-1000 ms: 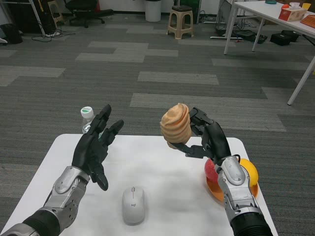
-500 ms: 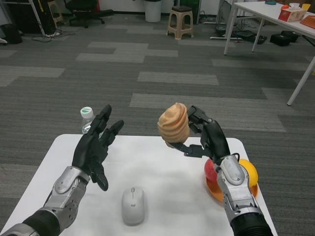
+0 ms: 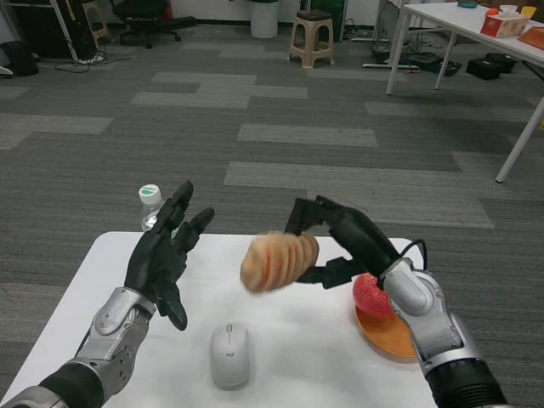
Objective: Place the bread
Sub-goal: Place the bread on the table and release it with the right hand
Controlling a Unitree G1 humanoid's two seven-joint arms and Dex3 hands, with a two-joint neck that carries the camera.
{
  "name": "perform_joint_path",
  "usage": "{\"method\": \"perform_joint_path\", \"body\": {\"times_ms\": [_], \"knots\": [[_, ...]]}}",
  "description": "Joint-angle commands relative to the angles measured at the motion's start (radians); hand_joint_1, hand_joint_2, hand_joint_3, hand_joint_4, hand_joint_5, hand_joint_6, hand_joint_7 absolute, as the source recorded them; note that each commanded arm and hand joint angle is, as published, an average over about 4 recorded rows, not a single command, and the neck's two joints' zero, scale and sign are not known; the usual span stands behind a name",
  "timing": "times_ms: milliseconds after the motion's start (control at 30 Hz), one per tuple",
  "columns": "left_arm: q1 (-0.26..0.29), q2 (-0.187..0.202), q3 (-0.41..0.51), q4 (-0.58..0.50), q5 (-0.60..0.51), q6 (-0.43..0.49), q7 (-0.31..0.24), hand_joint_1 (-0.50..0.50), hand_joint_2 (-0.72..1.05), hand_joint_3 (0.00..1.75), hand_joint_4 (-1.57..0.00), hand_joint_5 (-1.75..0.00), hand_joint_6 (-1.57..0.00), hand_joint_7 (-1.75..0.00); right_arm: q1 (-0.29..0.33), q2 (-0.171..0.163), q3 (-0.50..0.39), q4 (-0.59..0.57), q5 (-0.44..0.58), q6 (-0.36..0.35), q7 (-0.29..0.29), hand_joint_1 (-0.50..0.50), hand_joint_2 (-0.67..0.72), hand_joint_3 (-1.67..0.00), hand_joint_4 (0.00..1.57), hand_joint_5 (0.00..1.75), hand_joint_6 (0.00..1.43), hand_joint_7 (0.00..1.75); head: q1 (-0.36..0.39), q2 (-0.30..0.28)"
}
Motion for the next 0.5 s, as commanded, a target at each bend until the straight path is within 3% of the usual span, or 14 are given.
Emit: {"method": "perform_joint_path", "body": {"times_ms": [33, 100, 233, 500], "knots": [[0.007, 0.001, 0.002, -0.001, 0.003, -0.009, -0.003, 0.5, -0.64, 0.09, 0.0, -0.49, 0.0, 0.0, -0.041, -0.019, -0.046, -0.011, -0.18, -0.085, 0.071, -0.46, -0.62, -0.48, 0.32, 1.36, 1.06, 1.54, -0.002, 0.001], [0.007, 0.001, 0.002, -0.002, 0.003, -0.009, -0.003, 0.5, -0.64, 0.09, 0.0, -0.46, 0.0, 0.0, -0.047, -0.026, -0.058, -0.012, -0.263, -0.096, 0.104, -0.46, -0.6, -0.48, 0.31, 1.36, 1.05, 1.54, -0.005, 0.001], [0.007, 0.002, -0.002, -0.001, 0.002, -0.009, -0.003, 0.5, -0.64, 0.09, 0.0, -0.41, 0.0, 0.0, -0.058, -0.034, -0.064, 0.003, -0.416, -0.049, 0.173, -0.46, -0.64, -0.48, 0.31, 1.41, 1.01, 1.54, -0.017, 0.0], [0.0, 0.001, -0.015, 0.007, 0.001, -0.009, -0.002, 0.5, -0.64, 0.09, 0.0, -0.41, 0.0, 0.0, -0.131, -0.055, -0.012, 0.241, -0.485, -0.033, 0.204, -0.46, -0.6, -0.48, 0.29, 1.45, 0.96, 1.54, -0.024, 0.0]]}}
